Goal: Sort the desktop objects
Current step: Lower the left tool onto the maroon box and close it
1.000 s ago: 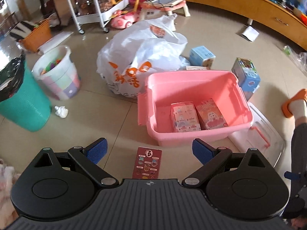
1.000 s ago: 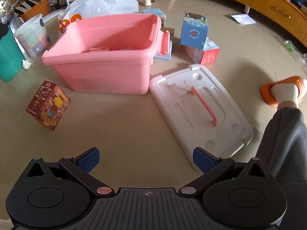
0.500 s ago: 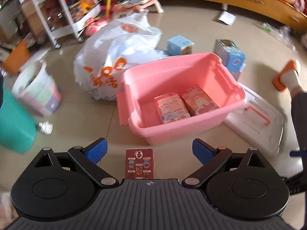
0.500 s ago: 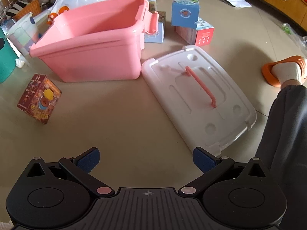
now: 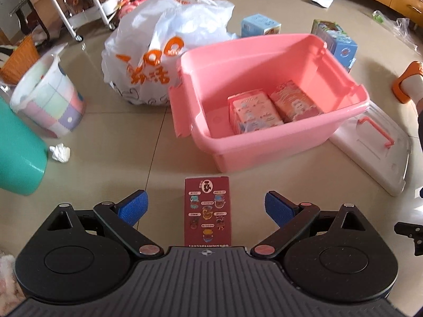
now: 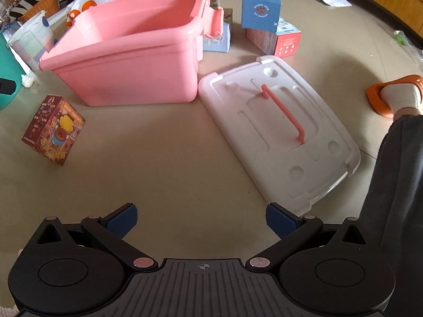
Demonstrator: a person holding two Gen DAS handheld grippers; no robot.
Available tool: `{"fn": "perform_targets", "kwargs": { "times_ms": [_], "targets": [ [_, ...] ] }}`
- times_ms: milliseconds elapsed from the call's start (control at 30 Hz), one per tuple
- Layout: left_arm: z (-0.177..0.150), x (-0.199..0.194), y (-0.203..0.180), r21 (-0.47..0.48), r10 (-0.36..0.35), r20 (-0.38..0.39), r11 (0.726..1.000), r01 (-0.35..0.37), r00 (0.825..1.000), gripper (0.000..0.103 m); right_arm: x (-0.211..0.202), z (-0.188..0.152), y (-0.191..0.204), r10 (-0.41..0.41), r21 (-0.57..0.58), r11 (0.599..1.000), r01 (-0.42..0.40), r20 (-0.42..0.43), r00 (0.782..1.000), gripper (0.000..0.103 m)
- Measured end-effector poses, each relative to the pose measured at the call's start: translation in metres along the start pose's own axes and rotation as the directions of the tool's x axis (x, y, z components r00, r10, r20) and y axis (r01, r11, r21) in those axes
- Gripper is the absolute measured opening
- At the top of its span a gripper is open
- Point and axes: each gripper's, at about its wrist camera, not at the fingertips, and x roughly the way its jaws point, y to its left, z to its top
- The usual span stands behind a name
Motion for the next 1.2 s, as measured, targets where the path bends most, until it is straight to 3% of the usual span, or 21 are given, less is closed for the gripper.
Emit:
{"fn": "perform_targets", "kwargs": {
  "times_ms": [400,700,867,967,1133,1200],
  "targets": [
    [-0.009,0.064,-0.002,-0.005,0.009,-0.109,1.000,-0.010,0.994,0.097,0.013,0.000,0.000,-0.010,0.005,1.000,0.010,-0.033,0.999,0.103],
    [-0.022,0.105,0.003,-0.084,-0.014,-0.215,0.996,-0.005,0.977,0.097,0.025,0.003,0.000,-0.011,0.013,1.000,0.011,-0.060,0.998,0.103],
    [-0.031,0.119,0.002,-0.128,-0.030,-0.229,0.992,0.000,0.973,0.097,0.030,0.003,-0.002,-0.009,0.021,1.000,0.011,-0.072,0.997,0.103],
    [-0.034,0.126,0.001,-0.151,-0.029,-0.243,0.989,-0.008,0.970,0.084,0.032,0.003,-0.003,-0.008,0.030,0.999,0.011,-0.079,0.997,0.103],
    [-0.038,0.130,-0.005,-0.127,0.034,-0.246,0.990,-0.067,0.969,0.071,0.035,0.002,-0.006,-0.009,0.046,0.999,0.013,-0.088,0.996,0.103],
    [-0.039,0.130,-0.008,-0.123,0.038,-0.240,0.990,-0.070,0.970,0.071,0.036,0.002,-0.006,-0.007,0.048,0.999,0.012,-0.089,0.996,0.103]
  ]
}}
